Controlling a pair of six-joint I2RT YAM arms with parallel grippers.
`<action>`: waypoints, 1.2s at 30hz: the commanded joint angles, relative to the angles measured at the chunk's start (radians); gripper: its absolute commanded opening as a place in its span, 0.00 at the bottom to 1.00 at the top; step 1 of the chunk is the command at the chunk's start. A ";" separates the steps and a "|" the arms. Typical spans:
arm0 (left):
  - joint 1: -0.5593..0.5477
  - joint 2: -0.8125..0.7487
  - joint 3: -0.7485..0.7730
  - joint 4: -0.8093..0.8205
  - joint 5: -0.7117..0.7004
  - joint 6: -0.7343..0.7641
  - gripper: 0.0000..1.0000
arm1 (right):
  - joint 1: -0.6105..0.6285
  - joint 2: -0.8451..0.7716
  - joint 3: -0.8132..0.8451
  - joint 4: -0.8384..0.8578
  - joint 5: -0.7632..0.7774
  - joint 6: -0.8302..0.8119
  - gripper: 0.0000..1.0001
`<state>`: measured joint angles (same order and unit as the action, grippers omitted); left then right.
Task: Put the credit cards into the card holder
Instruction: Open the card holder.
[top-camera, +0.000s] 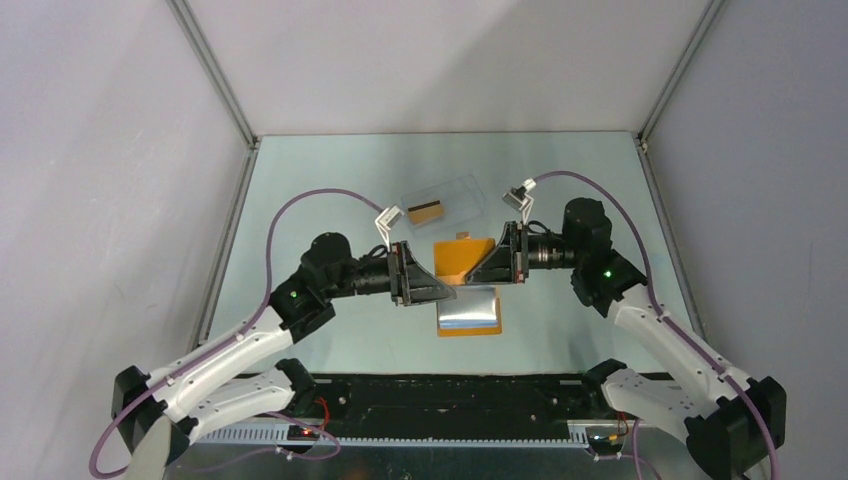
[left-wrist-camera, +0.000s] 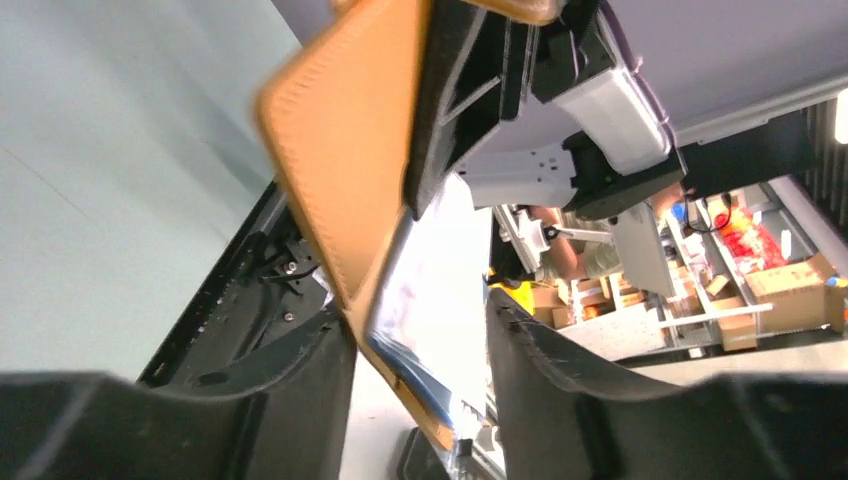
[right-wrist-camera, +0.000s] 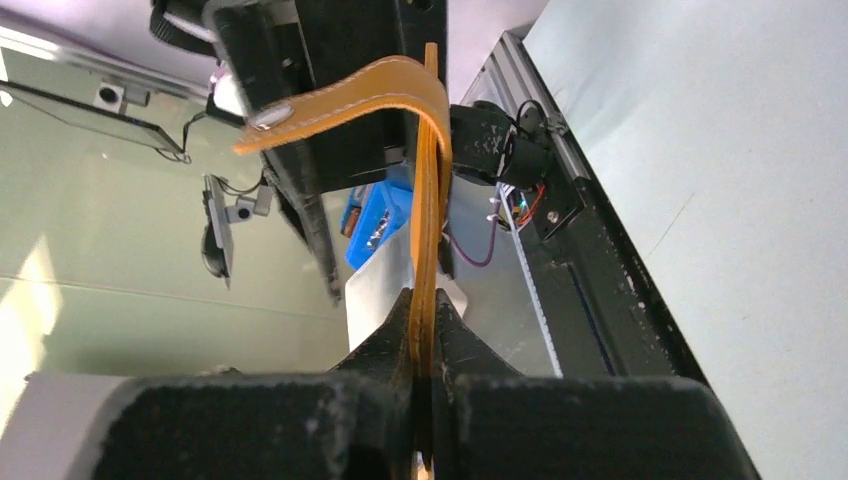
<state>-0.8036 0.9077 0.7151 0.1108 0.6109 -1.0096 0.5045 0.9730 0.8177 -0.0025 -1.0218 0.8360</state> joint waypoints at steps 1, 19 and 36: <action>0.002 -0.067 -0.025 0.032 0.008 0.042 0.69 | -0.035 0.007 0.031 0.040 -0.038 0.093 0.00; 0.060 -0.116 -0.084 0.051 -0.048 0.016 0.80 | -0.122 -0.018 0.030 0.102 -0.127 0.223 0.00; 0.059 -0.053 -0.026 0.114 -0.007 -0.004 0.73 | -0.088 -0.020 0.030 0.014 -0.109 0.137 0.00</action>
<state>-0.7494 0.8440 0.6384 0.1680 0.5892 -1.0035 0.4019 0.9707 0.8177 0.0120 -1.1183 0.9989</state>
